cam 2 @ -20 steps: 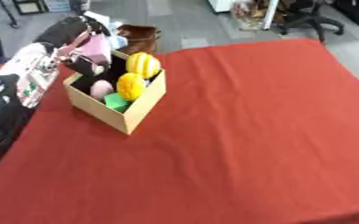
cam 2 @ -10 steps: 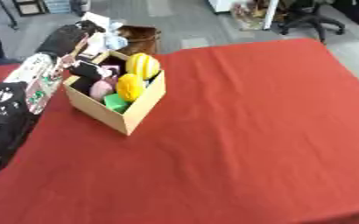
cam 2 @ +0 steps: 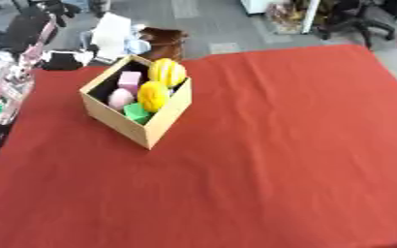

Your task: Pick up objects on the table and place them in the box.

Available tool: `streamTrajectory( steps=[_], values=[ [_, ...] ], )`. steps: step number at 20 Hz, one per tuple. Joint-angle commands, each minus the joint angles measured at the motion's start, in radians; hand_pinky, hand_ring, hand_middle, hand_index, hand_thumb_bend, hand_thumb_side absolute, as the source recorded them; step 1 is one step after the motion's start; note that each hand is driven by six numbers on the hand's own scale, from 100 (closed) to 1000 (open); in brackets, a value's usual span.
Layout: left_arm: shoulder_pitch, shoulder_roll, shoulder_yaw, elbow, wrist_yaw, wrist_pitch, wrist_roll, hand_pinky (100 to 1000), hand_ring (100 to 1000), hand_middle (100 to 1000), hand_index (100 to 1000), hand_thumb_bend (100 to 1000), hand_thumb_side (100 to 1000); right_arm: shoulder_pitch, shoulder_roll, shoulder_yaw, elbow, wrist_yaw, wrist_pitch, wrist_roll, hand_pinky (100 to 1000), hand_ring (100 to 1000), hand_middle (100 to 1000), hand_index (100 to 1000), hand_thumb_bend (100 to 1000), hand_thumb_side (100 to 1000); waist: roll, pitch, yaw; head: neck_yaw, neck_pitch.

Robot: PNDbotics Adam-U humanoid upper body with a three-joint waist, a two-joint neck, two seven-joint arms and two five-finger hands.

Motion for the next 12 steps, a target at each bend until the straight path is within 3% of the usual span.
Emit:
streamTrajectory(
  steps=[1, 5, 12],
  values=[
    [0.037, 0.043, 0.039, -0.106, 0.057, -0.045, 0.058, 744, 627, 665, 824, 365, 323, 0.001, -0.006, -0.013, 0.0, -0.021, 0.001, -0.015, 666, 594, 651, 880, 100, 306, 0.012, -0.007, 0.016, -0.005, 0.001],
    [0.143, 0.032, 0.055, -0.213, 0.123, -0.066, 0.124, 741, 624, 658, 820, 348, 322, 0.03, 0.019, -0.016, 0.005, -0.046, 0.01, -0.059, 649, 590, 655, 900, 100, 406, 0.015, 0.001, 0.051, -0.002, 0.01],
    [0.327, -0.062, 0.037, -0.398, 0.237, -0.011, 0.23, 744, 622, 658, 826, 329, 363, 0.093, 0.09, -0.004, 0.003, -0.104, 0.027, -0.152, 621, 576, 642, 909, 100, 531, 0.028, 0.008, 0.08, 0.019, 0.041]
  ],
)
